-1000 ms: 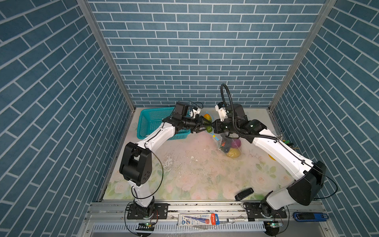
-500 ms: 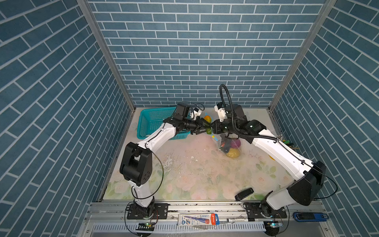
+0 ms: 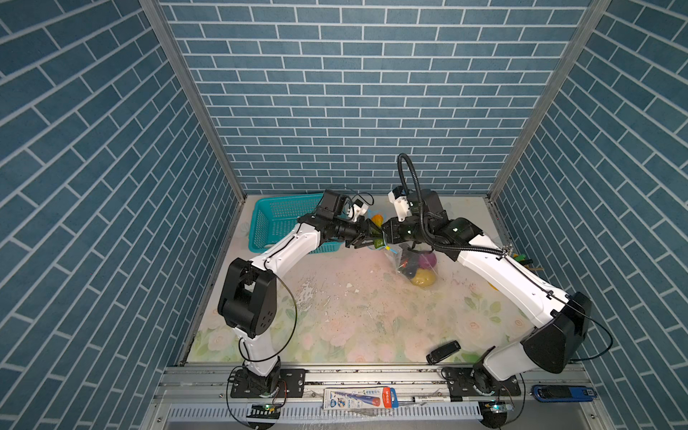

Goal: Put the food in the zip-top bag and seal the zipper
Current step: 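Lower the papaya into the bag held by the right gripper and release, then raise the left gripper out of the bag and move it back over the basket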

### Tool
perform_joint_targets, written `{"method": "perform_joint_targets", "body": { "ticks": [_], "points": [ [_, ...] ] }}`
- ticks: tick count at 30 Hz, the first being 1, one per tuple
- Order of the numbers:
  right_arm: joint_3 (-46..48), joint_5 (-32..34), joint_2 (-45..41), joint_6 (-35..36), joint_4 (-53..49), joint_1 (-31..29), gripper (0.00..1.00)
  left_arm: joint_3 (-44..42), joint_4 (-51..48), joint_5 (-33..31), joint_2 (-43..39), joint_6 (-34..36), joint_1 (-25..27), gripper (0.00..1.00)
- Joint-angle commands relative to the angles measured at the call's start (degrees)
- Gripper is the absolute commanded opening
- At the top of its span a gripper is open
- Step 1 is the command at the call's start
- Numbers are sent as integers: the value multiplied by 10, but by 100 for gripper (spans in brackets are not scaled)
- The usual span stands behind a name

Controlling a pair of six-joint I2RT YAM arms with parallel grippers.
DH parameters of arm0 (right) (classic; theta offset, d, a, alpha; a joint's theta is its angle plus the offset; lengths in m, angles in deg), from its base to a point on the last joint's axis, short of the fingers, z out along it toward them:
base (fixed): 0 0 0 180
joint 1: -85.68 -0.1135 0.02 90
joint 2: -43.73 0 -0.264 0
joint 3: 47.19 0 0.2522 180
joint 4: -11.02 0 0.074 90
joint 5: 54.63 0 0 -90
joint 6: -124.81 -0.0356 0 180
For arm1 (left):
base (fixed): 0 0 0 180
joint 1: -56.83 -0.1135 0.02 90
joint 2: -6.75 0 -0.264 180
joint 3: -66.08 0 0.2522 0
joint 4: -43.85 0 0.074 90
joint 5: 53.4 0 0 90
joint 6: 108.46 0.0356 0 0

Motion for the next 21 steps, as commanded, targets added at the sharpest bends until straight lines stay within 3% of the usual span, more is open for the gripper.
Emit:
{"method": "perform_joint_targets", "body": {
  "ticks": [1, 9, 21],
  "points": [
    [-2, 7, -25, 21, 11, -5, 0, -2, -3, -4, -10, 23, 4, 53],
    [5, 22, -32, 22, 14, -8, 0, -31, 21, -47, -54, 64, 3, 66],
    [16, 41, -43, 28, 19, -8, 0, -6, -62, -104, -91, 134, -3, 67]
  ]
}}
